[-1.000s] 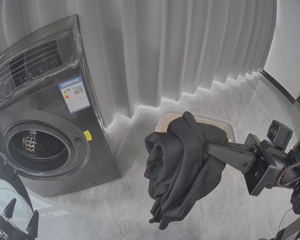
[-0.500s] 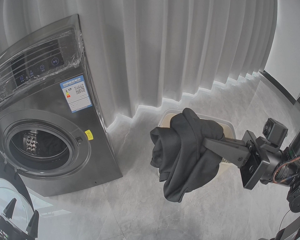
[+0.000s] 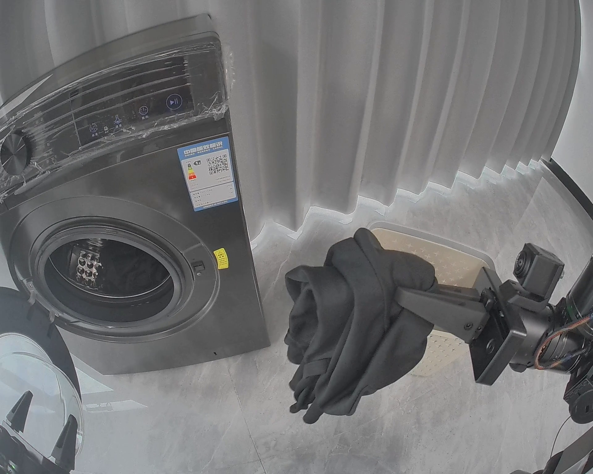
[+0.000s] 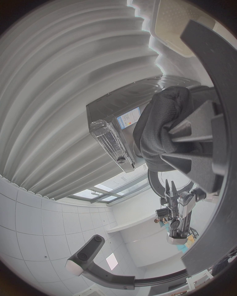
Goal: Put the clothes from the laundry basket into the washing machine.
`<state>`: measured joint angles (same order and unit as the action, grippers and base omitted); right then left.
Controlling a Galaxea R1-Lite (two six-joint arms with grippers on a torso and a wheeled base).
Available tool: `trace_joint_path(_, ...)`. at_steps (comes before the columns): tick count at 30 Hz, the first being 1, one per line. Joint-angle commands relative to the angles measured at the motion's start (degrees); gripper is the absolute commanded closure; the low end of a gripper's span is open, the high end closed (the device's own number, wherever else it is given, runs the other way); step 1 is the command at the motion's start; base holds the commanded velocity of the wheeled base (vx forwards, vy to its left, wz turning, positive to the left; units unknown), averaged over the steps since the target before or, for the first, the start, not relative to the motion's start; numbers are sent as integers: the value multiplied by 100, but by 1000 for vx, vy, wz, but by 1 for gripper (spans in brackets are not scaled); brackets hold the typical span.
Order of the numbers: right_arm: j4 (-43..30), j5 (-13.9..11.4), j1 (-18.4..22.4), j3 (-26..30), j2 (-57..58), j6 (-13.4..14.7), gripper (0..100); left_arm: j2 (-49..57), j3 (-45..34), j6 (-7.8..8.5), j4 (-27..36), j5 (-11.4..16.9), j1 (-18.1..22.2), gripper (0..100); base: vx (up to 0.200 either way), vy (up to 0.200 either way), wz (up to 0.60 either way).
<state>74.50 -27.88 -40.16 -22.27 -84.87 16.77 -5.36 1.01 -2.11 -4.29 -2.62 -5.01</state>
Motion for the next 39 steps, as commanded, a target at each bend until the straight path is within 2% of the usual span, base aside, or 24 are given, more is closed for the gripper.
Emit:
trace_joint_path(1, 3, 2, -10, 12, -12, -43, 100, -9, -101, 0, -2, -2, 0, 0, 0, 0, 600)
trace_joint_path(8, 3, -25, -80, 12, -12, -43, 100, -9, -101, 18, -2, -10, 0, 0, 0, 0, 600)
trace_joint_path(19, 3, -25, -212, 100, -21, -60, 100, -9, -101, 9, -2, -19, 0, 0, 0, 0, 0)
trace_joint_path(25, -5, 19, -203, 100, -56, -51, 100, -9, -101, 0, -2, -19, 0, 0, -200, 0, 0)
trace_joint_path(35, 3, 37, -142, 153, -65, -51, 100, -9, -101, 9, -2, -2, 0, 0, 0, 0, 0)
trace_joint_path(39, 21, 19, -133, 65, -73, -60, 100, -9, -101, 18, -2, -10, 0, 0, 0, 0, 600)
